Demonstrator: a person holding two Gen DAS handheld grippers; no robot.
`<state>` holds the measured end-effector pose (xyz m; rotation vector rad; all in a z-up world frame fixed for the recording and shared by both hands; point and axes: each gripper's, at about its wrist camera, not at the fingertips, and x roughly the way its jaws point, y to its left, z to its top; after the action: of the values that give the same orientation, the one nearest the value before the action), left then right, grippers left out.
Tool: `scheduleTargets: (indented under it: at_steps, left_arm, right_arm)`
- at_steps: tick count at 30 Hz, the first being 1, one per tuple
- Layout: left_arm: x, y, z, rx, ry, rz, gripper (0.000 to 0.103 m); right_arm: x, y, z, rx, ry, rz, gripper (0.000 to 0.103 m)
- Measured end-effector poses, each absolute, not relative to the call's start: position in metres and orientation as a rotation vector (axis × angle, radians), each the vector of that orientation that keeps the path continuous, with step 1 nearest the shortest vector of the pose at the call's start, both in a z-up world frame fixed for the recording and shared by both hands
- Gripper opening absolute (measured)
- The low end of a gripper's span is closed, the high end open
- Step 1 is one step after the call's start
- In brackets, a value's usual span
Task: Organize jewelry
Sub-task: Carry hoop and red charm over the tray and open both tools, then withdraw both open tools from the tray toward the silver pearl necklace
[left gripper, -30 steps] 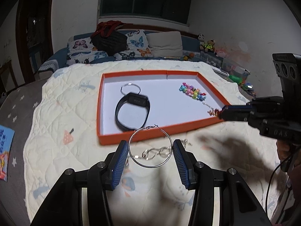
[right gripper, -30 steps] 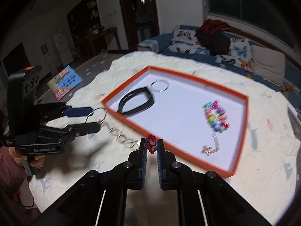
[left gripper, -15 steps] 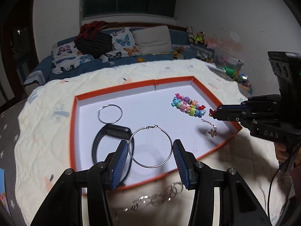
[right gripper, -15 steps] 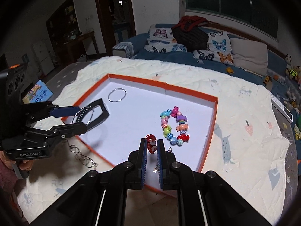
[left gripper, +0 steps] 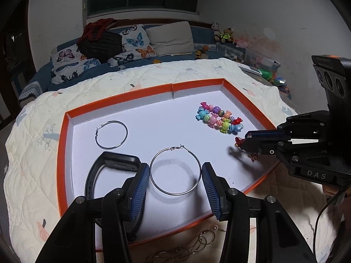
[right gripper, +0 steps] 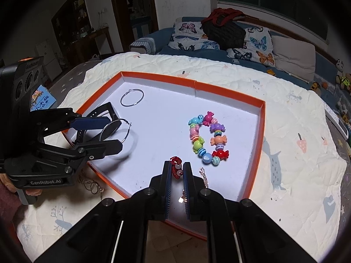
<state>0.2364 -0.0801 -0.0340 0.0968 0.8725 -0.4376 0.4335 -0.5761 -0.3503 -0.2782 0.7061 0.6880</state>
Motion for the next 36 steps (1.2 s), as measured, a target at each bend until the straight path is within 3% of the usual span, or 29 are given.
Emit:
scheduleTargets:
  at_steps: [21,28,36]
  left_arm:
    - [0.225,-0.08,-0.026,0.136,0.835,-0.426,0.057]
    - [0.196,-0.057,0.001,0.111,0.784,-0.377,0.057]
    - [0.149,-0.029,0.003,0.092,0.789,-0.332,0.057]
  right_arm:
    - [0.431,-0.579,-0.349,-0.294,0.713,0.667,0.013]
    - [0.424,-0.581,-0.344,-0.293,0.703,0.661,0.036]
    - [0.397,-0.576,-0.336,-0.323,0.653,0.698,0.036]
